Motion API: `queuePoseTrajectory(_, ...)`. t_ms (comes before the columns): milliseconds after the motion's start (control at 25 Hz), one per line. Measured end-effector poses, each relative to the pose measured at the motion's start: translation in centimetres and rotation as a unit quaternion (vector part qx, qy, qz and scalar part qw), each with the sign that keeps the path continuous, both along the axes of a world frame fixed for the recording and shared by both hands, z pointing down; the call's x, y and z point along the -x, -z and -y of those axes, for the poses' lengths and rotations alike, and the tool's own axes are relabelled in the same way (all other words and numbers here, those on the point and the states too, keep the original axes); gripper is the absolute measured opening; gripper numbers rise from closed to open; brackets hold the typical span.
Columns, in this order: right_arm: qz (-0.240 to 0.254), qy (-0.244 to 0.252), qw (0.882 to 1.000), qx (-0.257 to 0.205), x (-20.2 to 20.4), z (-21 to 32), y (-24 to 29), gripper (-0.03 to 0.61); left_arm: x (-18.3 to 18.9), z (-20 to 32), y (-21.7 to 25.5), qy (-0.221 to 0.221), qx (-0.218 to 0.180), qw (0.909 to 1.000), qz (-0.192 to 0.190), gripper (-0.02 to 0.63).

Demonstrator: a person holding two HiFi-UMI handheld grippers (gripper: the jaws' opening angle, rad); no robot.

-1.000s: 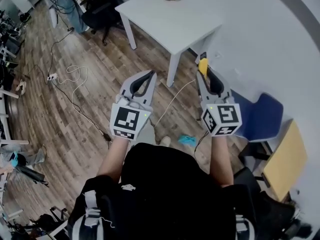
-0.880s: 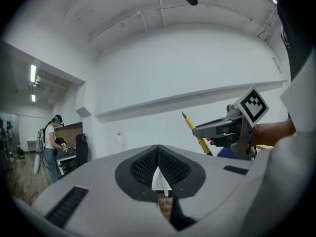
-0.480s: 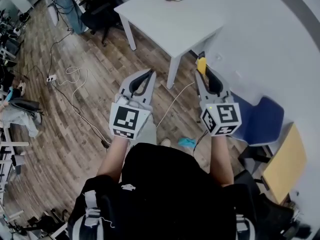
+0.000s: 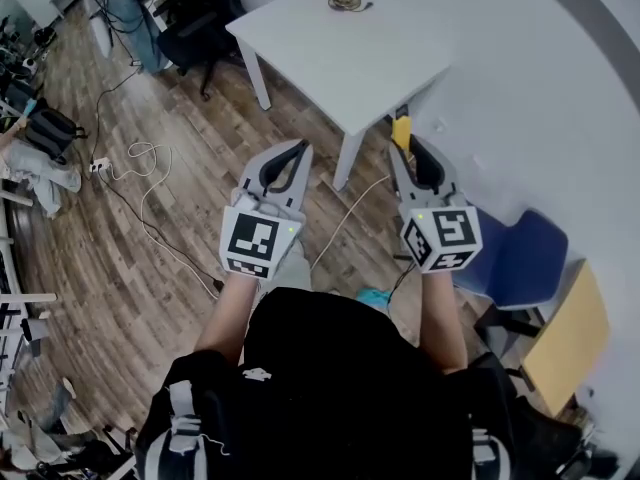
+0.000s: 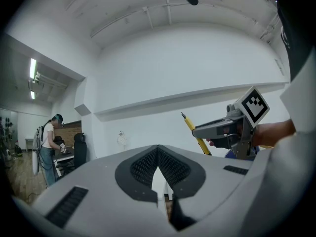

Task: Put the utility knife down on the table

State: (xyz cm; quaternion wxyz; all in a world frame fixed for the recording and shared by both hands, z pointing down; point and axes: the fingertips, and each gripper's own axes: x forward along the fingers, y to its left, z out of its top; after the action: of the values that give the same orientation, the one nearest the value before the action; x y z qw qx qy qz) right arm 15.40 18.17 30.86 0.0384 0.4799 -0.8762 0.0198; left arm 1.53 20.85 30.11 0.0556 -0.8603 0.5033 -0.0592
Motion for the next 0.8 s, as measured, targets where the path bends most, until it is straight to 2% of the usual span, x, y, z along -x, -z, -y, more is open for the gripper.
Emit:
queuePoseTrajectory(600,-0.008,-0.016,1.000,0.006,6.0,9.3,1.1,0.137,6.1,10.0,1.1,-0.018,0.002,0.9998,-0.008,0.014)
queuePoseTrajectory(800,-0.011,-0.019,1.000,0.005,8.8,12.0,0.9,0.137,9.1,12.7,0.6,-0.021,0.007,0.9997,-0.010,0.015)
